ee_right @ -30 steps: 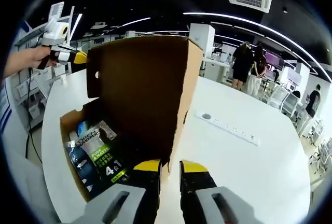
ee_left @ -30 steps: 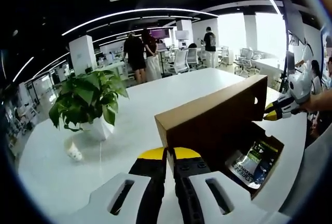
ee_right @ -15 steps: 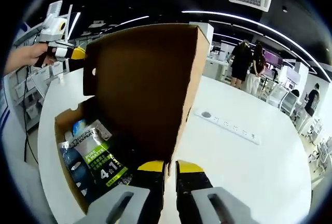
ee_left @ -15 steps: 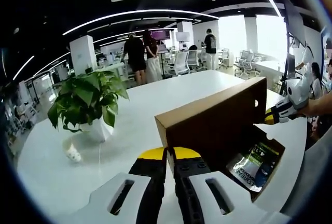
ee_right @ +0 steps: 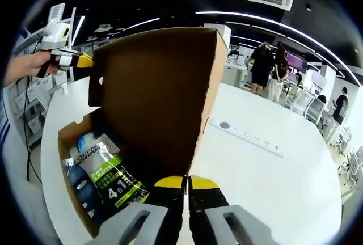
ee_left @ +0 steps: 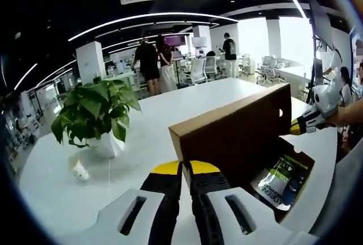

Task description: Operate the shoe box by opening the lid, removing the specified soft item, and placing it in the target area until the item is outside and the box remains undamaged.

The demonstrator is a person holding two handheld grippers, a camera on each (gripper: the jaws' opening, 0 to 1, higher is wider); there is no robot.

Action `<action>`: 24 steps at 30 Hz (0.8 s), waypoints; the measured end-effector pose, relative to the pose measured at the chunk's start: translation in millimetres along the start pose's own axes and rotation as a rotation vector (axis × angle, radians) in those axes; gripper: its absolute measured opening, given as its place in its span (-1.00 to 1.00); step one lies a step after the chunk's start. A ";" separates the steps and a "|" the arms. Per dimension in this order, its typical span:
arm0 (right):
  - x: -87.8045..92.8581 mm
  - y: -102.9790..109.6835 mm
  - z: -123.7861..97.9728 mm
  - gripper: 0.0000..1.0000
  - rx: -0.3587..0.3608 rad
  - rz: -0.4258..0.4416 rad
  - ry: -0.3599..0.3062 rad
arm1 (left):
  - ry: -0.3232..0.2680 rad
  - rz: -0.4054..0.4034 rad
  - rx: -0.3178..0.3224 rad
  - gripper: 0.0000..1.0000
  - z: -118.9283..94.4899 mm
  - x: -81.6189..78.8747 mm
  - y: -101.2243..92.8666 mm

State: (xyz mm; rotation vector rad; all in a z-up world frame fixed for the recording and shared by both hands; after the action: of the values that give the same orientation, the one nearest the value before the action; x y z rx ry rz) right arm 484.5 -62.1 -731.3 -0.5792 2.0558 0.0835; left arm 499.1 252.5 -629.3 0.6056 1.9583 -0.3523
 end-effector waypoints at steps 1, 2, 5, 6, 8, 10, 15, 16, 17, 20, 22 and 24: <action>0.0 0.0 0.0 -1.00 0.000 0.002 0.000 | 0.003 0.001 0.001 -0.95 0.5 1.2 0.4; 0.0 0.0 -0.1 -1.00 0.000 0.004 0.001 | 0.005 -0.002 0.002 -0.95 0.8 2.4 0.3; 0.0 0.0 -0.1 -1.00 -0.002 0.003 0.002 | 0.024 -0.007 0.008 -0.95 2.2 8.1 -1.1; 0.0 0.0 -0.1 -1.00 -0.003 0.002 0.003 | 0.028 -0.003 0.009 -0.95 2.5 10.7 -1.6; -0.3 0.0 -0.1 -1.00 -0.004 0.005 0.004 | 0.038 -0.007 0.011 -0.95 2.5 14.8 -2.7; -0.7 0.1 0.0 -1.00 -0.003 0.005 0.004 | 0.051 -0.016 0.011 -0.93 2.3 21.5 -2.4; -2.1 0.4 0.2 -1.00 -0.002 0.003 0.005 | 0.067 -0.040 0.012 -0.92 2.9 34.9 -2.1; -2.6 0.3 0.0 -1.00 -0.003 0.006 0.006 | 0.071 -0.041 0.012 -0.93 3.2 37.2 -2.5; -2.8 0.3 0.0 -1.00 -0.003 0.005 0.006 | 0.078 -0.041 0.010 -0.94 3.2 39.8 -2.9; -3.3 0.1 0.8 -1.00 -0.003 0.004 0.006 | 0.088 -0.059 0.011 -0.93 4.8 49.8 -2.7; -3.5 0.0 0.9 -1.00 -0.003 0.002 0.007 | 0.093 -0.070 0.009 -0.92 5.8 54.3 -2.9; -3.7 0.2 0.7 -1.00 -0.003 0.001 0.008 | 0.099 -0.078 0.009 -0.91 6.9 58.2 -3.1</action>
State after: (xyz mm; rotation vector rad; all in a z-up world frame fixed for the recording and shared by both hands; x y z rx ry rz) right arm 486.5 -60.4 -728.6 -0.5809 2.0636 0.0854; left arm 481.5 261.6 -684.5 0.5630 2.0803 -0.3867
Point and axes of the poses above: the point that each gripper's makers call its tool centre point, and the gripper's own axes: z roughly forward along the fingers, y roughly to its left, x roughly out of its underside, the point moved 2 cm from there along -z, roughly backward along the fingers, and after that the axes turned 10 degrees about x, right-handed, at the moved point
